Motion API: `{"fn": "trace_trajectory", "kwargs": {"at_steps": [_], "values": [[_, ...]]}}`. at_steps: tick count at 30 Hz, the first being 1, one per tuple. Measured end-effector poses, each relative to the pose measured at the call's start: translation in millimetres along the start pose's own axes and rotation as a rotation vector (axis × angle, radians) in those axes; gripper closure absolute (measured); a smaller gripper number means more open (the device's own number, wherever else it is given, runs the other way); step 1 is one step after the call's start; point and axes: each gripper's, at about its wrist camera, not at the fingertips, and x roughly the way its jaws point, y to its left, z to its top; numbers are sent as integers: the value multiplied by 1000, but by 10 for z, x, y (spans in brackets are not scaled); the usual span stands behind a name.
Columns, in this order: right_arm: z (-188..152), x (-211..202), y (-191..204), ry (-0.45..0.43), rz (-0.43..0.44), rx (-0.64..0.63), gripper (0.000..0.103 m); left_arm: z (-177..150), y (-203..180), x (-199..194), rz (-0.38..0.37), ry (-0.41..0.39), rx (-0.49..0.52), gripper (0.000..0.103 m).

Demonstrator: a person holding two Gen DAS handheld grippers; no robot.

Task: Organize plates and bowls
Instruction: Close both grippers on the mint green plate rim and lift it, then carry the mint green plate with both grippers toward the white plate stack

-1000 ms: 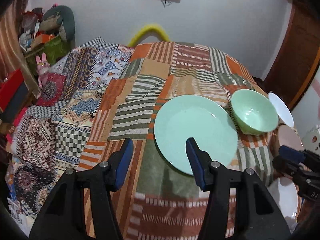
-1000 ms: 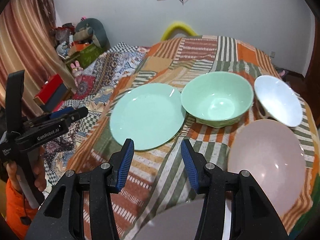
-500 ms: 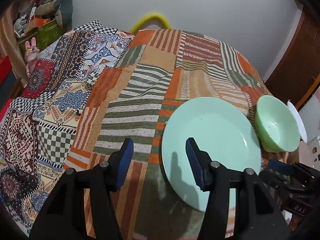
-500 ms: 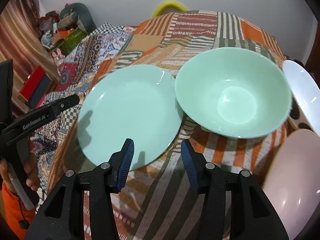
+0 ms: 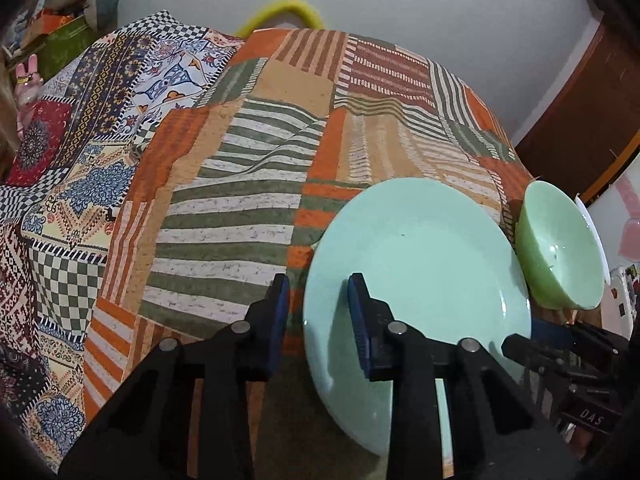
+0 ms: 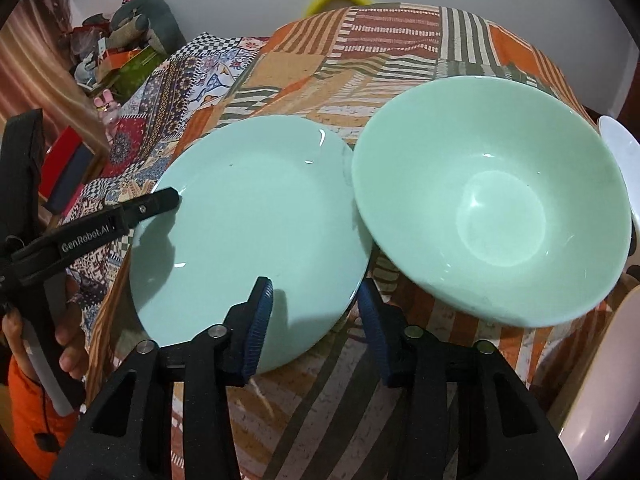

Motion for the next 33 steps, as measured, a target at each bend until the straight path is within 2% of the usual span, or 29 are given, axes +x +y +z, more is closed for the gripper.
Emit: {"fn": "trace_trajectory", "kwargs": {"at_steps": [2, 6, 23, 33], "values": [[7, 18, -8, 3, -8, -4, 68, -15, -23, -8, -22, 1, 6, 80], [24, 44, 8, 9, -17, -7, 70, -81, -72, -54, 4, -3, 33, 80], [-75, 28, 78, 30, -12, -75, 70, -653, -54, -411, -25, 50, 67, 80], [-85, -53, 118, 27, 2, -59, 70, -789, -115, -599, -22, 44, 64, 79]]}}
